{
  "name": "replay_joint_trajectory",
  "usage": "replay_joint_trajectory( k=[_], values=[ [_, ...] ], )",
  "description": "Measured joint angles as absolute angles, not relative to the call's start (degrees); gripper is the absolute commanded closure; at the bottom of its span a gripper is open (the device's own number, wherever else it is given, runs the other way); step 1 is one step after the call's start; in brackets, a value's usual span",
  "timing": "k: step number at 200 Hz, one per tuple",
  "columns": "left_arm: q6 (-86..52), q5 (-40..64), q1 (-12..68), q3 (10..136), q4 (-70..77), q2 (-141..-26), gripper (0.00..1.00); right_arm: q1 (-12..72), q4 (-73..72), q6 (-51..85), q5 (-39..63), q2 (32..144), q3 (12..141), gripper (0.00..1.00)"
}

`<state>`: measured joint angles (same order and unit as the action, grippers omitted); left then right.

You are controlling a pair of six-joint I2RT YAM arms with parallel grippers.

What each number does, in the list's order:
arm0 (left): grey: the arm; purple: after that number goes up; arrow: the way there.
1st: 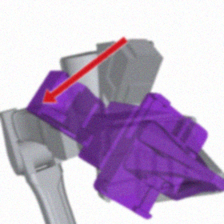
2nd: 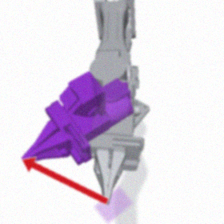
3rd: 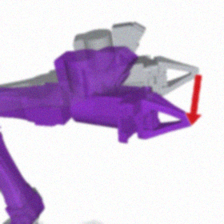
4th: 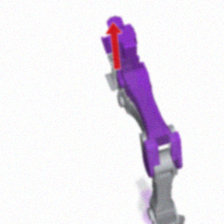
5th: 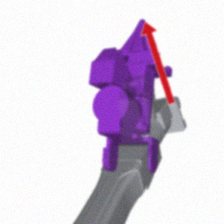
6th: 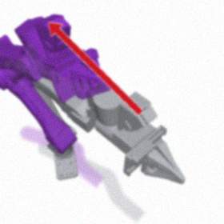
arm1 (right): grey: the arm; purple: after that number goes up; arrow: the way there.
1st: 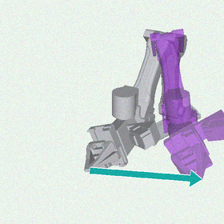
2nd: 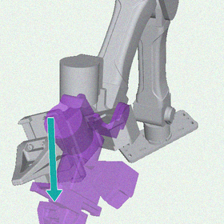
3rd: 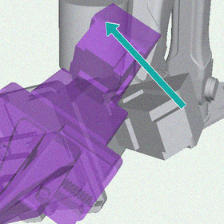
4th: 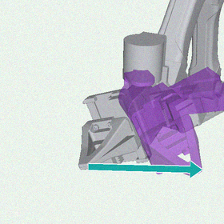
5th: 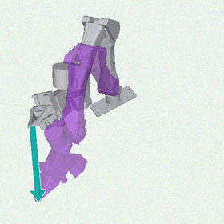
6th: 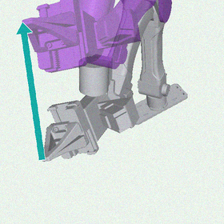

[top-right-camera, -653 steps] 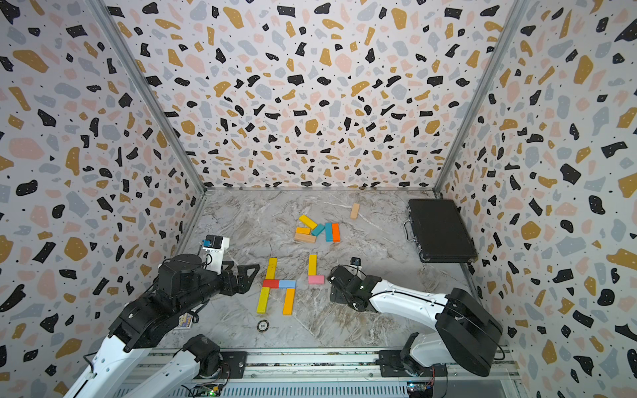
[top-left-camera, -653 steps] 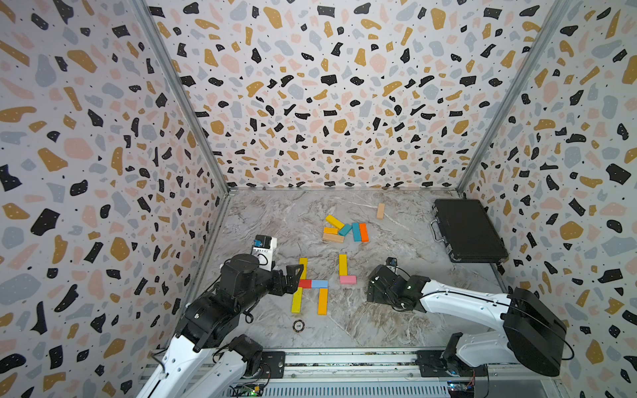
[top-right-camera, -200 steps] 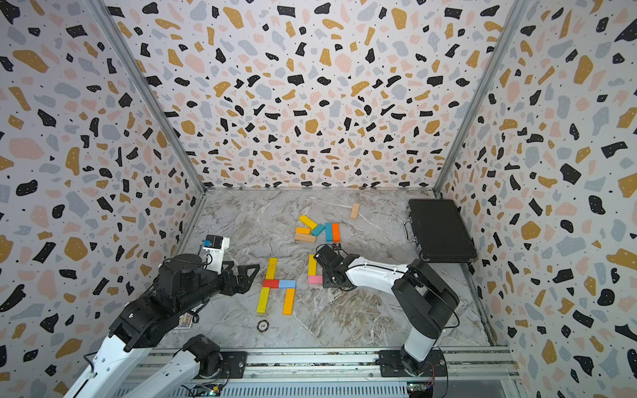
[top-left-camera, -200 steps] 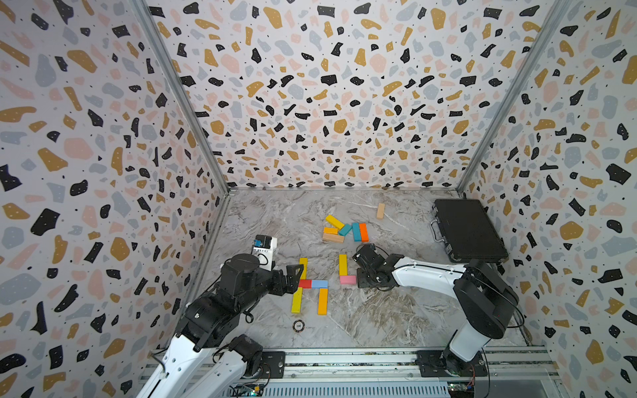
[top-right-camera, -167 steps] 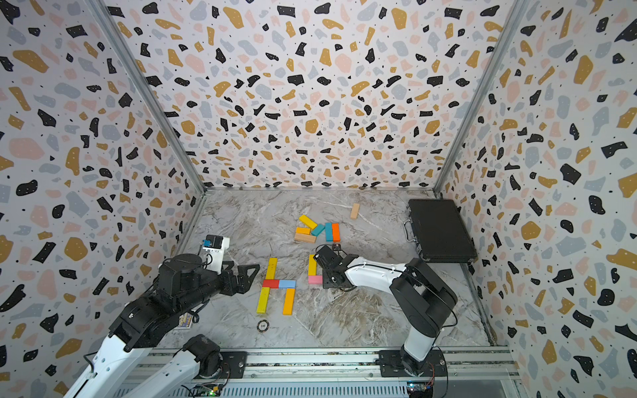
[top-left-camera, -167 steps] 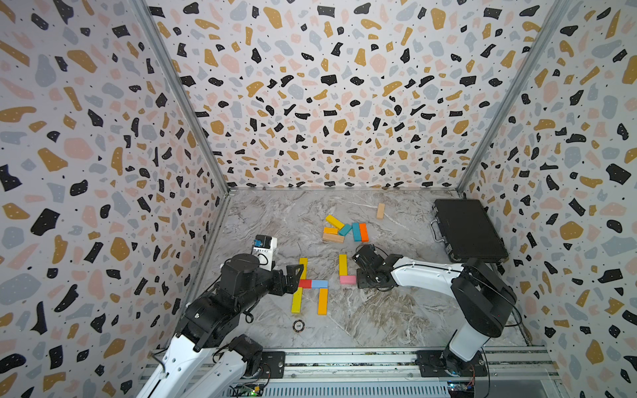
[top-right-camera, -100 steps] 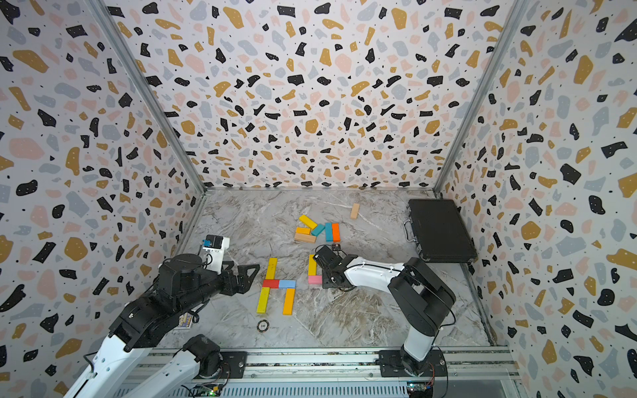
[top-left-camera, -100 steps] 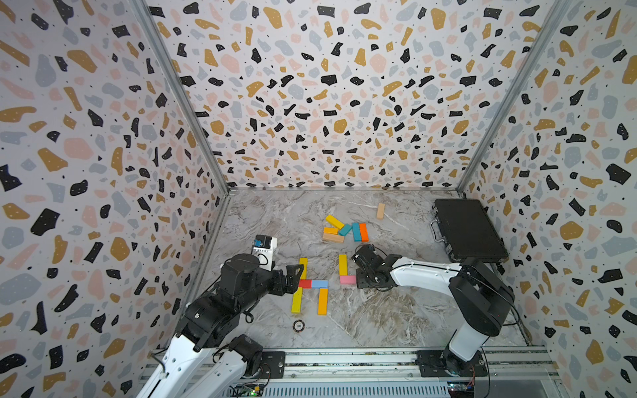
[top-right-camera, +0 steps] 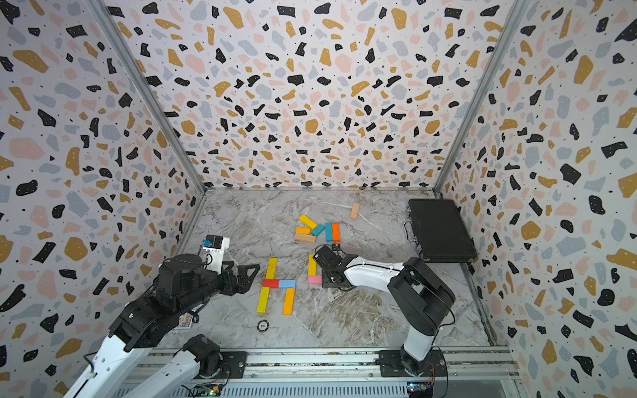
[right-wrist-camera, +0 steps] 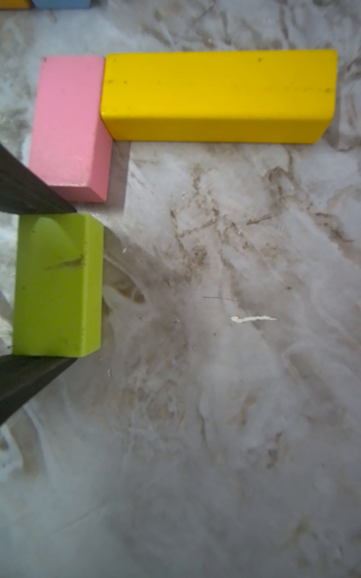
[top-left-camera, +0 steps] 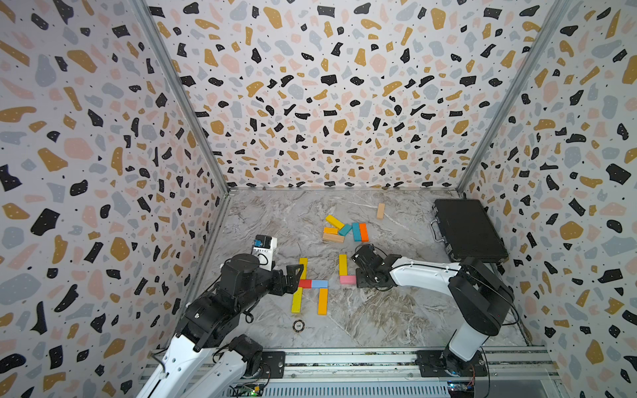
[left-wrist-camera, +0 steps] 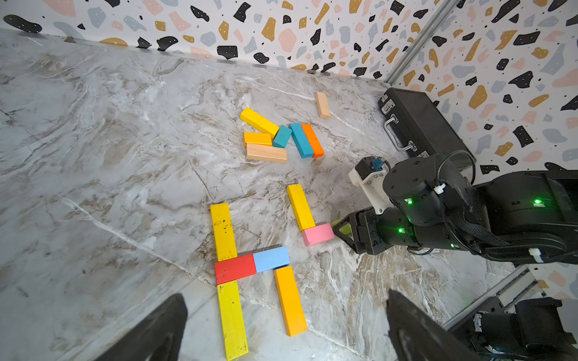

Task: Assemble the letter h with building blocks
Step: Place the building block at the center of the board.

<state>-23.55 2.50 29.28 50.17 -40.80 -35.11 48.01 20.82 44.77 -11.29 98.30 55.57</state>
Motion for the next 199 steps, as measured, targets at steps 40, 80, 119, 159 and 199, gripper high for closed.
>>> replay_joint_trajectory(
  k=[40,80,119,159,199],
  values=[
    [-23.55,2.5,29.28,50.17,-40.8,-35.11,0.01,47.94,20.82,44.8,-11.62,98.41,55.57,0.29],
    [-23.55,2.5,29.28,50.17,-40.8,-35.11,0.01,47.9,20.82,44.82,-11.66,98.41,55.57,0.25],
    [-23.53,2.5,29.28,50.17,-40.8,-35.11,0.01,47.88,20.93,44.88,-12.05,98.3,55.57,0.24],
    [-23.55,2.5,29.28,50.17,-40.8,-35.11,0.01,47.88,21.63,44.93,-12.53,96.09,55.57,0.22],
    [-23.55,2.5,29.28,50.17,-40.8,-35.11,0.01,47.46,21.28,44.97,-11.88,89.19,54.83,0.15]
  ],
)
